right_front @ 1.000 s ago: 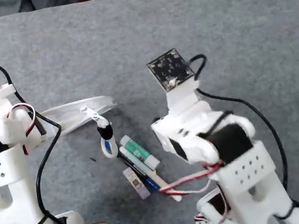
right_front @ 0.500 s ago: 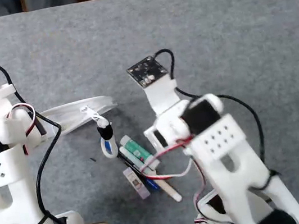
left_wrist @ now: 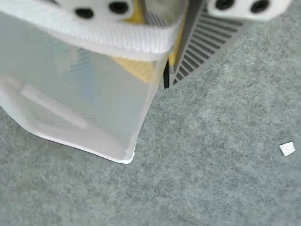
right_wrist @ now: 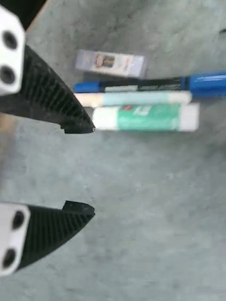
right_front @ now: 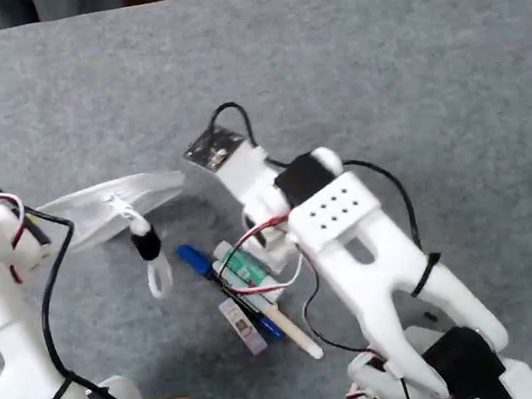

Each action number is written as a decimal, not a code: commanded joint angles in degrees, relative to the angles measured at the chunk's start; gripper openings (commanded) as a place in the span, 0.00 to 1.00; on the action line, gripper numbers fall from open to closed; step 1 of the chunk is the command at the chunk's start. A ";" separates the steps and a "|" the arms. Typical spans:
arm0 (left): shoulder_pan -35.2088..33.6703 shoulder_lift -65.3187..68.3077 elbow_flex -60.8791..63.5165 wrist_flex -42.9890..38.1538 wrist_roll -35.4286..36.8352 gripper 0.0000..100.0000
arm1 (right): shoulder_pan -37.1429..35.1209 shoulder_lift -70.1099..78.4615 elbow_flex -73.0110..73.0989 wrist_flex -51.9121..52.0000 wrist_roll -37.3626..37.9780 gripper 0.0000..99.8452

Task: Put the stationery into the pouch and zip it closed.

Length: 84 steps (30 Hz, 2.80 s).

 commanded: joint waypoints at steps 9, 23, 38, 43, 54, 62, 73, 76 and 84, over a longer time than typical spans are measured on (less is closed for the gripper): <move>-5.41 0.88 0.22 0.70 -0.26 0.03 | -10.99 5.93 1.10 -10.02 1.67 0.29; -5.41 0.44 0.31 0.70 -0.18 0.03 | -6.51 17.36 0.84 -18.46 1.67 0.28; -5.32 0.62 0.22 0.70 -0.18 0.03 | -5.36 22.29 1.01 -19.08 1.85 0.20; -5.14 0.62 0.22 0.70 -0.18 0.03 | -5.36 22.55 0.92 -19.08 1.76 0.19; -5.14 0.62 0.22 0.70 -0.26 0.03 | -5.36 22.37 0.75 -19.16 1.67 0.02; -5.14 0.62 0.40 0.70 -0.26 0.03 | -5.27 20.79 0.75 -19.08 1.58 0.02; -4.97 0.70 0.31 0.70 -0.35 0.03 | -5.27 0.22 1.10 -19.08 -1.58 0.01; -4.97 0.79 0.22 0.70 -0.35 0.03 | -5.27 -1.19 2.95 -18.99 -1.58 0.01; -4.97 0.79 0.22 0.70 -0.35 0.03 | -5.36 8.40 4.88 -16.35 6.51 0.16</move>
